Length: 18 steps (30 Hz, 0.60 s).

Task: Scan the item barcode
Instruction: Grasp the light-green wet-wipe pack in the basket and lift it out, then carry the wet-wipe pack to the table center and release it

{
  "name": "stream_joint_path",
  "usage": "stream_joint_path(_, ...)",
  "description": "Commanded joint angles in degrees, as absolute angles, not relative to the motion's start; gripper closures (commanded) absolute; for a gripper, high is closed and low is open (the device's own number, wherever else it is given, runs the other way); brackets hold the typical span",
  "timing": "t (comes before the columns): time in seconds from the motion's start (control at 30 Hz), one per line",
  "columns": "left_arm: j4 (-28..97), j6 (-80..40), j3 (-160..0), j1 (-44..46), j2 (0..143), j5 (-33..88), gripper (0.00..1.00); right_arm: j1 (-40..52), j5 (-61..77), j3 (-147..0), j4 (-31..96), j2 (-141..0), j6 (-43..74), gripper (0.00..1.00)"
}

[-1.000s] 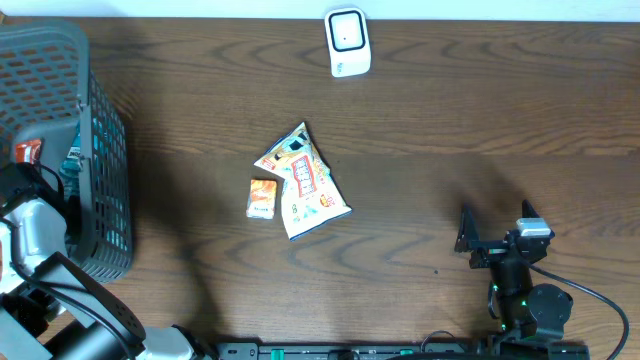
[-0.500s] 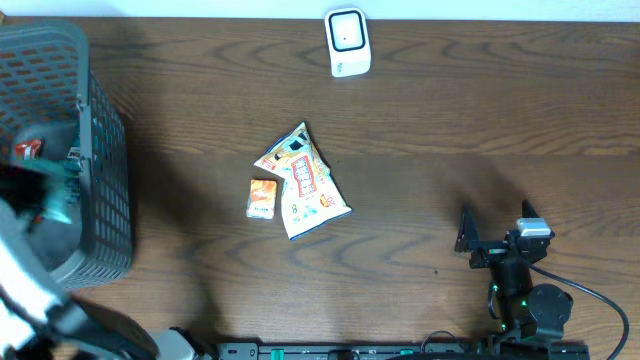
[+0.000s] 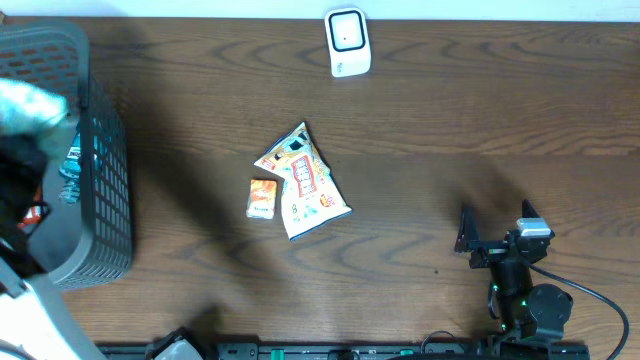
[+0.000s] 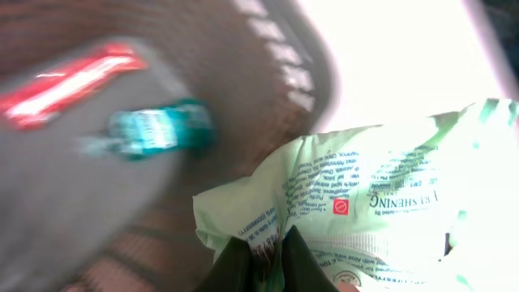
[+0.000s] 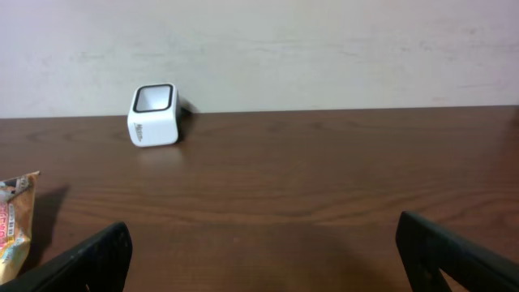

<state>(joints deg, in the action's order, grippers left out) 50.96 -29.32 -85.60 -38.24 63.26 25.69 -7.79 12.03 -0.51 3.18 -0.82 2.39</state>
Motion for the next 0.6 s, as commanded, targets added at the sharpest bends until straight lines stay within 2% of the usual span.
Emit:
stream_joint_path(0.0,49.3,-28.5,-86.1,-31.3,59.0,32.3,0.93,-7.5,12.0,-0.3,3.2,-0.4,3.0,0.01)
stream_joint_path(0.27,49.0,-23.8,-85.6,-8.5,59.9,26.7,0.93,-7.5,12.0,-0.3,3.2,-0.4,3.0,0.01)
stream_joint_path(0.57,49.3,-22.9,-85.5,13.2,73.0,13.9,0.93,-7.5,11.9,-0.3,3.2,-0.4,3.0,0.01)
